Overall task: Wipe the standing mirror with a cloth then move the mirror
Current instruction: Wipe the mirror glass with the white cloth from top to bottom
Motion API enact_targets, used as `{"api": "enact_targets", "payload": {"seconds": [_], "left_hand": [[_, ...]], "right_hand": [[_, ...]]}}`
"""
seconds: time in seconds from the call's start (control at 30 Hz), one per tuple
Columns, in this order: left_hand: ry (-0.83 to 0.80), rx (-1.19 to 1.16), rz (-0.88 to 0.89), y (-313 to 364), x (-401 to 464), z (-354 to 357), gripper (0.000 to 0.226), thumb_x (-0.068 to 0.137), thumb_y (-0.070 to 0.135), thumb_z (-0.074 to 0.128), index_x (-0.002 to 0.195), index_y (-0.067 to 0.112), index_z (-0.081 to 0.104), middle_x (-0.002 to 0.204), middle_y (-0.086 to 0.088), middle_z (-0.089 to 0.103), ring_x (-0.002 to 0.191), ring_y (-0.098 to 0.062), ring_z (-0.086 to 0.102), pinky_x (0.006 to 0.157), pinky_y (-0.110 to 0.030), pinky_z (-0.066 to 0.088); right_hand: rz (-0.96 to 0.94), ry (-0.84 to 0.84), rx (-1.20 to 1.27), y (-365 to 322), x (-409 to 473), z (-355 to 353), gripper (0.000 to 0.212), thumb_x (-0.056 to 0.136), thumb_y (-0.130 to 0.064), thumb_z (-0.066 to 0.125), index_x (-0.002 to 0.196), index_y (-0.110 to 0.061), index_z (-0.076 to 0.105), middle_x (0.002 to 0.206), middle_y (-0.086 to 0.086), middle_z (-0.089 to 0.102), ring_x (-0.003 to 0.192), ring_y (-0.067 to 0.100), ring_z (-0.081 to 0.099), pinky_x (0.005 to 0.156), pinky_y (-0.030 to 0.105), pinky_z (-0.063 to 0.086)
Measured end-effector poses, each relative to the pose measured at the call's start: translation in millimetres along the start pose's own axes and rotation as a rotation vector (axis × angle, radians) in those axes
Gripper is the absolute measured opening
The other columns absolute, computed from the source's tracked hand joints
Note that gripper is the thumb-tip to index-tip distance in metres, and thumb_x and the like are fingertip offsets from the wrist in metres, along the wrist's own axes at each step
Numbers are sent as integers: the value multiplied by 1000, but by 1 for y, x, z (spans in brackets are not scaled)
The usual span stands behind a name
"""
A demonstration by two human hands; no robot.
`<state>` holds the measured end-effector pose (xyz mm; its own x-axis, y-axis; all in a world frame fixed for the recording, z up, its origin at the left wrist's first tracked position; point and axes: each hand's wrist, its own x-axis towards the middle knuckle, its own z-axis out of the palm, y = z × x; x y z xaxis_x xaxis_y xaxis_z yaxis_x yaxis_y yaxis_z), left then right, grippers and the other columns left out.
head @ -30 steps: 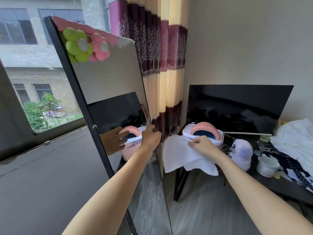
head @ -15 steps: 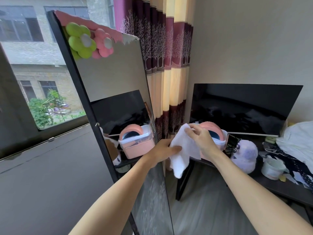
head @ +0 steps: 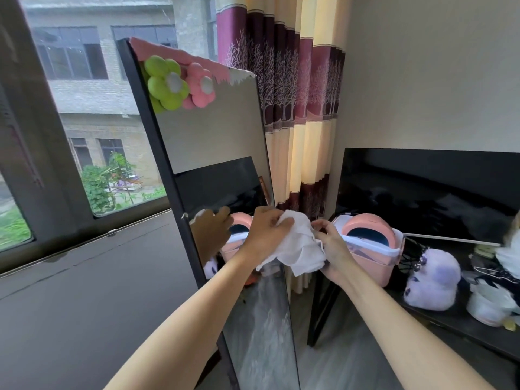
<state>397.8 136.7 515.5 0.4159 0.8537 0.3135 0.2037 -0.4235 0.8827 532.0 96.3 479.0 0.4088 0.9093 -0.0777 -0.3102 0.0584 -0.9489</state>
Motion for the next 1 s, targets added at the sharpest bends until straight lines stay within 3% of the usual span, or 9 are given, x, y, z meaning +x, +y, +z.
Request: {"api": "enact_targets", "payload": {"seconds": [0.1, 0.2, 0.3, 0.43, 0.5, 0.6, 0.7, 0.83, 1.0], "left_hand": [[-100, 52, -9, -1, 3, -7, 26, 93, 18, 55, 116, 9, 58, 117, 7, 44, 104, -6, 42, 68, -4, 33], [-6, 59, 11, -2, 2, -9, 15, 90, 15, 58, 104, 10, 57, 95, 1, 54, 84, -10, 48, 57, -2, 35], [110, 10, 13, -6, 5, -10, 14, 86, 8, 62, 87, 9, 48, 75, 2, 45, 64, -9, 39, 56, -10, 34], [145, 233, 86, 3, 4, -14, 19, 88, 10, 56, 79, 20, 44, 76, 4, 49, 70, -14, 45, 65, -23, 38], [153, 540, 182, 14, 0, -22, 8, 91, 12, 51, 94, 19, 52, 92, 1, 57, 88, -20, 51, 74, -33, 39], [294, 1178, 386, 32, 0, -42, 28, 67, 23, 77, 92, 20, 65, 94, 2, 65, 97, -23, 57, 83, -35, 35], [259, 1640, 315, 51, -2, -58, 40, 79, 27, 66, 116, 14, 57, 124, -8, 52, 126, -30, 38, 104, -48, 28], [285, 1782, 154, 67, -2, -78, 43, 98, 20, 36, 137, 3, 33, 146, -17, 25, 139, -34, 12, 113, -47, 8], [219, 1840, 129, 63, -10, -84, 51, 100, 26, 31, 143, 1, 20, 152, -16, 13, 141, -35, 4, 113, -45, 5]], "right_hand": [[147, -136, 1, -6, -9, 4, 18, 95, -14, 44, 88, -14, 60, 83, 9, 62, 70, 20, 60, 53, 23, 51], [286, -357, 102, -10, -18, 3, 41, 94, -41, 41, 94, -11, 69, 85, 8, 71, 72, 19, 69, 56, 22, 56], [248, -482, 29, -12, -24, 5, 40, 89, -41, 44, 92, -10, 69, 76, 5, 70, 60, 14, 64, 48, 22, 50], [9, -273, -266, -11, -19, 11, 9, 90, -12, 54, 87, -6, 61, 67, 5, 61, 53, 12, 55, 46, 19, 39], [-155, 4, -390, -14, -10, 16, 4, 87, -10, 57, 90, -11, 60, 79, 6, 61, 69, 16, 57, 57, 23, 44], [-409, 194, -523, -31, 4, 35, 21, 87, -14, 57, 108, -11, 55, 95, 4, 57, 89, 21, 55, 76, 36, 46], [-625, 213, -616, -58, 21, 63, 25, 89, -13, 53, 113, -9, 56, 100, 7, 60, 93, 23, 56, 75, 31, 43], [-859, 191, -700, -94, 39, 109, 35, 91, -12, 48, 125, -13, 55, 111, 13, 54, 92, 17, 49, 79, 19, 37], [-897, -131, -721, -71, 39, 129, 39, 93, -2, 44, 130, -10, 52, 122, 5, 53, 105, 11, 50, 92, 23, 41]]}}
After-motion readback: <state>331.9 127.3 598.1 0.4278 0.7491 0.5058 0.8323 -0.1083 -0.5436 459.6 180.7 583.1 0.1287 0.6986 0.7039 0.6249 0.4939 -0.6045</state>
